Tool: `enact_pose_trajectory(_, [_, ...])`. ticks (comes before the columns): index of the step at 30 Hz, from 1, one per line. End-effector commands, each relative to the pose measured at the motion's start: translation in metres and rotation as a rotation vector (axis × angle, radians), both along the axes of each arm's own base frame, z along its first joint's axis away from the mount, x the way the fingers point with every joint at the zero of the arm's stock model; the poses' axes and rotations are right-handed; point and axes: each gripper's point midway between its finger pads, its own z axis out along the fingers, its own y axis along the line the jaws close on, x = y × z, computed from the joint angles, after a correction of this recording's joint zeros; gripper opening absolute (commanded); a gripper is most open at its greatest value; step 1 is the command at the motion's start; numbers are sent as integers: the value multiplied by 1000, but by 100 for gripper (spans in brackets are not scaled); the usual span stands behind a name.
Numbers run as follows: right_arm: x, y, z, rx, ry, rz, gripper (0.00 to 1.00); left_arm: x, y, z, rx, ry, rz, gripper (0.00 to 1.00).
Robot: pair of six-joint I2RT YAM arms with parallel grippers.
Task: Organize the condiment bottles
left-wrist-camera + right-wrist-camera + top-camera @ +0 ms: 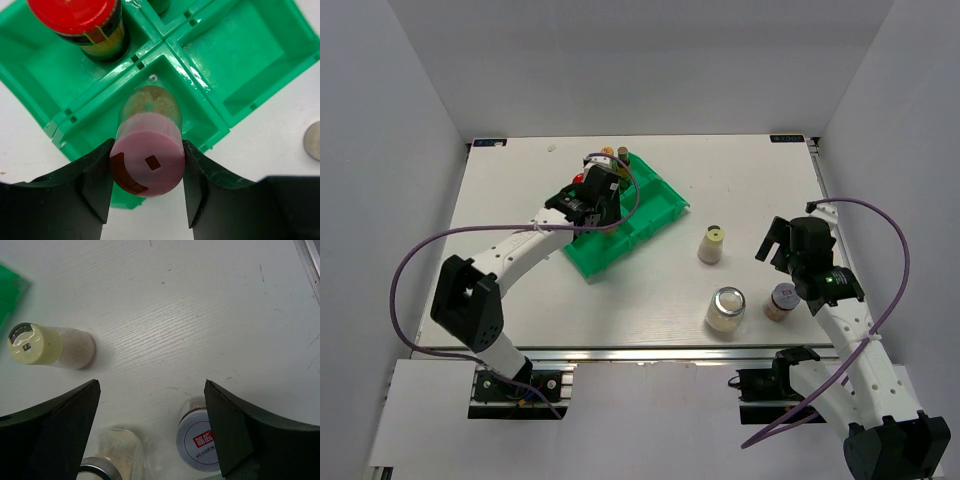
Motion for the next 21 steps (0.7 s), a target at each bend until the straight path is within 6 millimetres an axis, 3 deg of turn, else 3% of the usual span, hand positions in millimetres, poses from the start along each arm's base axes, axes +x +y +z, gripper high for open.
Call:
enact_pose_trajectory(1, [6, -1, 1, -10, -16, 2, 89, 15, -9, -7, -31, 10, -29, 29])
enact_pose_trajectory(6, [6, -1, -3, -13, 2, 1, 89, 24, -15, -17, -35, 33, -40, 31])
enact_pose_trajectory(8, [6, -2, -4, -14, 2, -2, 89, 25, -16, -20, -35, 34, -43, 47])
enact_pose_trajectory(14, [5, 1, -3, -7, 6, 9, 89, 24, -14, -33, -17, 69, -40, 78])
enact_pose_trajectory(17, [5, 1, -3, -7, 9, 9, 89, 23, -12, -34, -16, 75, -36, 88])
enact_pose_trajectory(21, [3, 3, -4, -4, 15, 24, 89, 21, -10, -30, -17, 77, -30, 93])
